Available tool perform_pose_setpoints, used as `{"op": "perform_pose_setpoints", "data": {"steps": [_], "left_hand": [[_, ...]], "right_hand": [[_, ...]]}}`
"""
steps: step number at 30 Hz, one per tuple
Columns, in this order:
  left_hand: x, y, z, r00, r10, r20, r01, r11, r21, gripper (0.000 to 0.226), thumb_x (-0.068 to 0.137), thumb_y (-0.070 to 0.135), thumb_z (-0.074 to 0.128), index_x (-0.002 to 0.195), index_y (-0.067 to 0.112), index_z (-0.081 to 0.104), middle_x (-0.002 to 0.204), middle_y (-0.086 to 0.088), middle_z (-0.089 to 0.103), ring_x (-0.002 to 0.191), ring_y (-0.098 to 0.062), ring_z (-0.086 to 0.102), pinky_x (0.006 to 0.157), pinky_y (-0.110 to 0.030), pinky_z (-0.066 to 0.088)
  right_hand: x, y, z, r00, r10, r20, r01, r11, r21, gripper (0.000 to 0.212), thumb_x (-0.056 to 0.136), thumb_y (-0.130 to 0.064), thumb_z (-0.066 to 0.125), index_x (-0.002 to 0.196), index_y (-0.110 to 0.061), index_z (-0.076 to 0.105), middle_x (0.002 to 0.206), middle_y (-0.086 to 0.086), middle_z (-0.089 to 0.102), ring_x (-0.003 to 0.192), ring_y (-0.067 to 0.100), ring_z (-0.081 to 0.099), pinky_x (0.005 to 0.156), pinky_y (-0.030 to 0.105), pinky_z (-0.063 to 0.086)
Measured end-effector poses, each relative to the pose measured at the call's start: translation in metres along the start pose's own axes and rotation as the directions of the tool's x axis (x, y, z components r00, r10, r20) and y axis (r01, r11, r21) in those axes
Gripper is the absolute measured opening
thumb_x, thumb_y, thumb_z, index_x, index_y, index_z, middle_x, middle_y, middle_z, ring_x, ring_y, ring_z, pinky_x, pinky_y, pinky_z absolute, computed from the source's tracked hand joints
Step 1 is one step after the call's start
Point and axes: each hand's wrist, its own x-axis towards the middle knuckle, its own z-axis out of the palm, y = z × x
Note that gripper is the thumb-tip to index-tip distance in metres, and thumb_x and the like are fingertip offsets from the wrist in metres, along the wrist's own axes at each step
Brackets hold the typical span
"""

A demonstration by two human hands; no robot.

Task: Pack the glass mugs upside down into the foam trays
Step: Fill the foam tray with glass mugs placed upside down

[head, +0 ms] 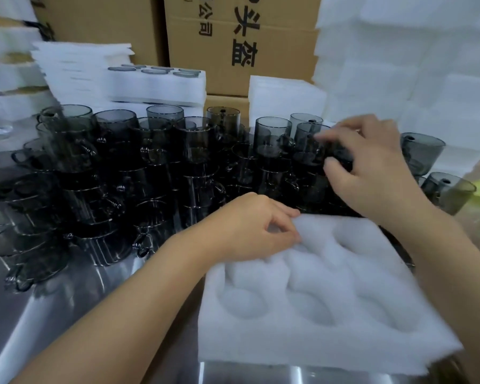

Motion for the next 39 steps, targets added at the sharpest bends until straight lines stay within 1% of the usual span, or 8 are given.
{"op": "perform_pose_setpoints", "data": {"steps": [6,14,18,22,25,32,35,39], "left_hand": [[0.000,0.004,-0.001,0.999,-0.033,0.003,0.033,0.999,-0.034,0.016,0.086,0.022,0.063,0.088,0.027,0.078,0.130,0.009,0.059,0.089,0.016,0.058,0.050,-0.003,0.041],[-0.002,0.006,-0.001,0.998,-0.063,0.011,0.064,0.994,-0.094,0.023,0.088,0.017,0.058,0.084,0.027,0.078,0.119,0.012,0.063,0.093,0.024,0.052,0.048,-0.014,0.047],[0.000,0.003,-0.002,0.999,-0.048,-0.008,0.047,0.997,-0.068,0.019,0.088,0.022,0.059,0.084,0.027,0.077,0.117,0.013,0.066,0.105,0.026,0.047,0.070,-0.018,0.054],[0.001,0.002,-0.002,0.999,-0.044,-0.004,0.044,0.996,-0.077,0.019,0.089,0.022,0.060,0.085,0.027,0.077,0.113,0.017,0.066,0.107,0.025,0.047,0.067,-0.016,0.053],[0.001,0.003,-0.003,0.999,-0.044,-0.008,0.043,0.996,-0.073,0.018,0.089,0.025,0.061,0.083,0.030,0.077,0.110,0.019,0.067,0.103,0.024,0.050,0.069,-0.010,0.050],[-0.004,0.005,-0.001,0.964,0.030,-0.263,-0.053,0.996,-0.077,0.018,0.087,0.016,0.059,0.079,0.018,0.076,0.073,0.001,0.073,0.051,0.000,0.058,0.047,-0.018,0.047],[-0.003,0.007,-0.002,0.924,-0.020,-0.381,-0.089,0.960,-0.266,0.030,0.080,0.009,0.042,0.089,0.019,0.070,0.071,-0.001,0.073,0.070,-0.015,0.069,0.057,-0.025,0.052],[-0.003,0.011,-0.009,0.930,-0.138,-0.341,-0.097,0.801,-0.591,0.033,0.080,0.019,0.037,0.103,0.024,0.060,0.087,-0.012,0.072,0.071,-0.022,0.072,0.045,-0.026,0.051]], "right_hand": [[0.022,0.009,0.004,0.991,-0.037,-0.128,0.003,0.967,-0.255,0.052,0.074,-0.006,0.038,0.121,-0.011,0.061,0.125,0.018,0.047,0.113,0.041,0.038,0.080,0.034,0.020],[0.024,0.030,0.011,0.996,-0.046,0.071,0.068,0.936,-0.344,0.026,0.089,-0.019,0.060,0.115,-0.012,0.062,0.144,0.011,0.036,0.125,0.038,0.033,0.093,0.043,0.023],[0.021,0.024,0.004,0.989,-0.143,0.021,0.141,0.926,-0.351,0.020,0.089,-0.019,0.060,0.104,-0.006,0.062,0.144,0.012,0.038,0.126,0.038,0.033,0.092,0.042,0.024],[0.007,0.008,-0.016,0.986,-0.145,-0.086,0.148,0.989,0.023,0.012,0.091,-0.023,0.052,0.097,-0.013,0.052,0.147,0.003,0.026,0.137,0.014,0.027,0.107,0.026,0.022],[-0.008,-0.009,-0.019,0.984,-0.131,-0.123,0.161,0.947,0.277,0.010,0.093,-0.021,0.046,0.097,-0.012,0.045,0.141,-0.005,0.021,0.115,-0.017,0.037,0.092,0.010,0.037],[-0.033,-0.021,0.000,0.955,-0.263,-0.136,0.295,0.883,0.364,0.016,0.078,-0.023,0.059,0.082,-0.016,0.045,0.121,0.003,0.048,0.109,0.021,0.052,0.082,0.024,0.040],[-0.036,-0.015,0.001,0.963,-0.232,-0.137,0.268,0.877,0.400,0.024,0.074,-0.026,0.062,0.090,-0.016,0.047,0.110,0.003,0.056,0.110,0.030,0.054,0.078,0.036,0.043],[-0.037,-0.013,0.004,0.955,-0.289,-0.064,0.285,0.844,0.455,0.044,0.072,-0.027,0.065,0.110,-0.027,0.045,0.118,-0.002,0.054,0.112,0.031,0.053,0.085,0.041,0.047]]}}
